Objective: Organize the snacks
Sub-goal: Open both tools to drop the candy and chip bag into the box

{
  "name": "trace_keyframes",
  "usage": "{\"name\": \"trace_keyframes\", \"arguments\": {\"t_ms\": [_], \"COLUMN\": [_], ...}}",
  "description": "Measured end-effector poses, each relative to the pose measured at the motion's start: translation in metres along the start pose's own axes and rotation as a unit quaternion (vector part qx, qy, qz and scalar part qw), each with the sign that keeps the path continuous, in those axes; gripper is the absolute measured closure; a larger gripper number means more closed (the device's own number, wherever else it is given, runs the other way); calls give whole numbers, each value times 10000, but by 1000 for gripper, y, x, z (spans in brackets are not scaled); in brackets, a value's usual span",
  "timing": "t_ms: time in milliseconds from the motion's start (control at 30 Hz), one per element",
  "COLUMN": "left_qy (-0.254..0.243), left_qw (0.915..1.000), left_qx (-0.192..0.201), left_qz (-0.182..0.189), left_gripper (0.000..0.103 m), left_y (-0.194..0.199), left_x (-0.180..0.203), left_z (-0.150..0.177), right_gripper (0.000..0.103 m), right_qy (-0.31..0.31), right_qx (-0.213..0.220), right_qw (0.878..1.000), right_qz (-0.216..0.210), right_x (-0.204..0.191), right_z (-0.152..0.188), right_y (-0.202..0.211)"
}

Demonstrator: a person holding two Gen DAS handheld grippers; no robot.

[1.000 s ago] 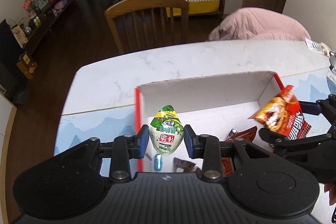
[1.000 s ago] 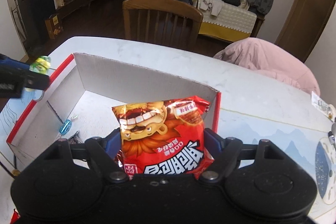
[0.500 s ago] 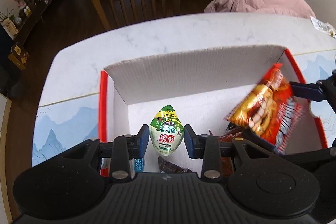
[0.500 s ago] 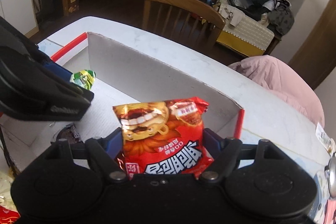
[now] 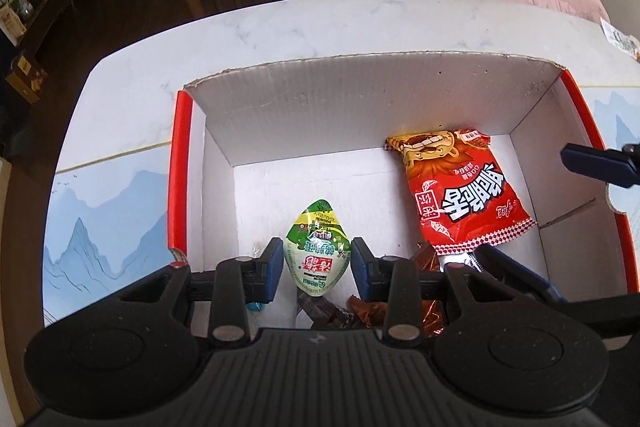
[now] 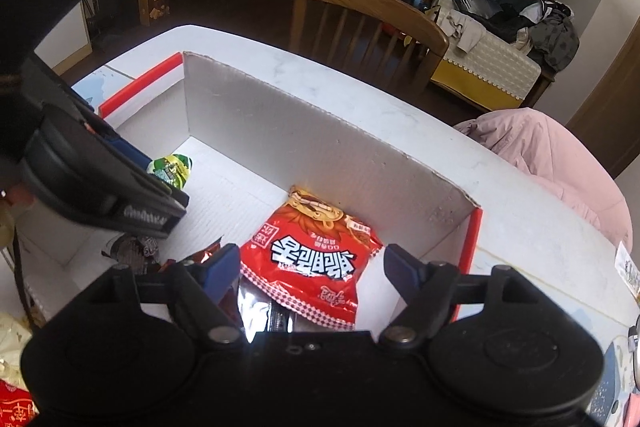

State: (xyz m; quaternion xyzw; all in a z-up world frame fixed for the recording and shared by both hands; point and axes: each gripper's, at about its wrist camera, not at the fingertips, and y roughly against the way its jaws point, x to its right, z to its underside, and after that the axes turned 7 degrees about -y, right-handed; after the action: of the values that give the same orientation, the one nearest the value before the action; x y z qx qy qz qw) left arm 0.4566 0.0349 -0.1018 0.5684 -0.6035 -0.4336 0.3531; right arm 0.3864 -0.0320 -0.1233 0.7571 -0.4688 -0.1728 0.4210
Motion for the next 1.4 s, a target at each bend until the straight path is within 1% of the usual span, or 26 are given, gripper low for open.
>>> {"name": "trace_keyframes", "arguments": {"t_ms": [33, 100, 133, 433, 567, 800, 1033, 1233, 1400], "left_qy": [25, 83, 109, 157, 203, 316, 339, 436, 458], "left_qw": [10000, 9999, 9999, 9991, 9981, 9939, 9902, 9871, 9856], "left_qx": [13, 33, 58, 372, 568, 1048, 1341, 1527, 1614], "left_qz": [16, 54, 73, 157, 149, 132, 189, 209, 217], "left_gripper": [65, 54, 52, 52, 52, 52, 52, 52, 52], "left_y": [1, 4, 5, 39, 63, 111, 155, 182, 200], "left_x": [-1, -3, -3, -13, -23, -42, -56, -66, -72], "left_z": [1, 2, 3, 12, 20, 35, 60, 86, 109], "right_gripper": [24, 24, 23, 21, 20, 19, 17, 14, 14], "right_qy": [-7, -48, -80, -306, -495, -751, -941, -1001, -1071], "right_qx": [10, 34, 46, 275, 422, 687, 889, 989, 1051], "right_qw": [10000, 10000, 10000, 9992, 9979, 9948, 9913, 9894, 9878], "right_qz": [-3, 9, 5, -8, -68, -89, -242, -368, -411], "right_x": [1, 1, 2, 6, 6, -1, -13, -27, -42], "right_z": [1, 1, 2, 4, 3, 1, 7, 18, 30], "right_y": [2, 5, 7, 40, 59, 92, 124, 148, 164]}}
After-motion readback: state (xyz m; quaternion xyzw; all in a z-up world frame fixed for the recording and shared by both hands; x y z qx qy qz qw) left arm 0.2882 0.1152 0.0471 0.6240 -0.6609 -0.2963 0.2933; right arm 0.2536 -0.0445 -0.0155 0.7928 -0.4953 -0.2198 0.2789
